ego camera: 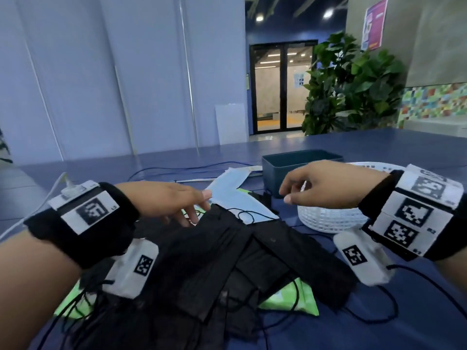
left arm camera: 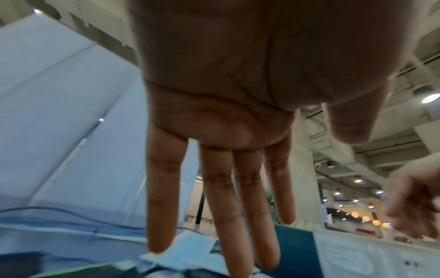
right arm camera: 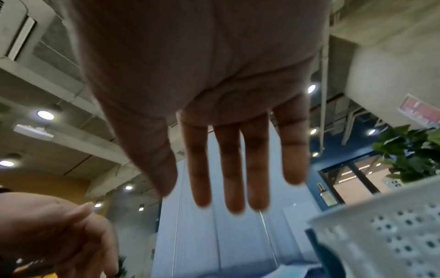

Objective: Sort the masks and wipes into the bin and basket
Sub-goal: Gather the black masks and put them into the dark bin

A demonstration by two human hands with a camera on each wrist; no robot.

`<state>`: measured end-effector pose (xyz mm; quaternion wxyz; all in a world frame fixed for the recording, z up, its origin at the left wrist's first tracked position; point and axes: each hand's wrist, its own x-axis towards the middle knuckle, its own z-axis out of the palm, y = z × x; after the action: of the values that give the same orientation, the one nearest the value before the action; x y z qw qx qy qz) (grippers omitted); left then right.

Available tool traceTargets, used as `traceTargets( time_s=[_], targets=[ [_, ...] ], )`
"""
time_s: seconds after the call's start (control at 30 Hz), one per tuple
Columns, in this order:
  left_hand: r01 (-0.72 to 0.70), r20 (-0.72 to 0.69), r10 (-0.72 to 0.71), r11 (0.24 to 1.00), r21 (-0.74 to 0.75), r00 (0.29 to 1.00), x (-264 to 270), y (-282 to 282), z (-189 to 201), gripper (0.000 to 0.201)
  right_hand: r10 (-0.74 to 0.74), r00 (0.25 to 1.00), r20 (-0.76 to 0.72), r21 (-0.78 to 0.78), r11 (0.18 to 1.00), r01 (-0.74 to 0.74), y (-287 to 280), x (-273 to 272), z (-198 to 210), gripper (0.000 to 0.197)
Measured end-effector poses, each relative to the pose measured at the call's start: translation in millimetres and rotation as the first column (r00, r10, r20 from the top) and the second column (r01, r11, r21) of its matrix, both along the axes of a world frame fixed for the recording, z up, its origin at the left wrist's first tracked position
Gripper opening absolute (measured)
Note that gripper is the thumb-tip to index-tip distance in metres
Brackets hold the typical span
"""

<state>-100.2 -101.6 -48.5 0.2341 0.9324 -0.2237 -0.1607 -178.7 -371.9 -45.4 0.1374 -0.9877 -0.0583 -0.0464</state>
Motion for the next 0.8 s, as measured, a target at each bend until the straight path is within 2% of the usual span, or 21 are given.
traceTargets(
  time_s=[0.1, 0.2, 0.3, 0.43, 0.5, 0.6, 0.7, 0.8],
  targets=[
    [-0.108, -0.097, 0.117, 0.99, 0.09, 0.988, 5, 22, -14, 0.042, -0.075, 0.96, -0.27, -0.211, 0.977, 0.017, 16, 19, -16, 0.033],
    [-0.122, -0.188, 0.157, 0.976, 0.183, 0.97, 11, 28, -30, 0.033, -0.21, 0.882, -0.421, -0.343, 0.937, 0.059, 26, 33, -33, 0.054],
    [-0.072, -0.18, 0.123, 0.962, 0.265, 0.976, 16, 17, -43, 0.04, -0.294, 0.851, -0.435, -0.402, 0.909, 0.109, 32, 36, -44, 0.068],
    [-0.051, -0.039, 0.071, 0.927, 0.373, 0.997, 24, -4, -50, 0.054, -0.338, 0.861, -0.381, -0.446, 0.883, 0.149, 30, 40, -50, 0.079],
    [-0.03, -0.011, 0.038, 0.914, 0.406, 0.999, 28, -15, -52, 0.051, -0.339, 0.858, -0.386, -0.424, 0.891, 0.162, 26, 43, -55, 0.08],
    [0.006, -0.011, -0.001, 0.897, 0.443, 1.0, 28, -26, -52, 0.048, -0.299, 0.885, -0.358, -0.366, 0.916, 0.161, 21, 46, -59, 0.066],
    [0.047, -0.017, -0.045, 0.902, 0.429, 0.999, 30, -25, -51, 0.041, -0.209, 0.94, -0.27, -0.292, 0.948, 0.127, 20, 45, -54, 0.026],
    [0.039, -0.039, -0.031, 0.974, 0.223, 0.999, 32, -10, -45, 0.032, -0.171, 0.972, -0.161, -0.241, 0.962, 0.129, 20, 38, -35, 0.014]
  ],
)
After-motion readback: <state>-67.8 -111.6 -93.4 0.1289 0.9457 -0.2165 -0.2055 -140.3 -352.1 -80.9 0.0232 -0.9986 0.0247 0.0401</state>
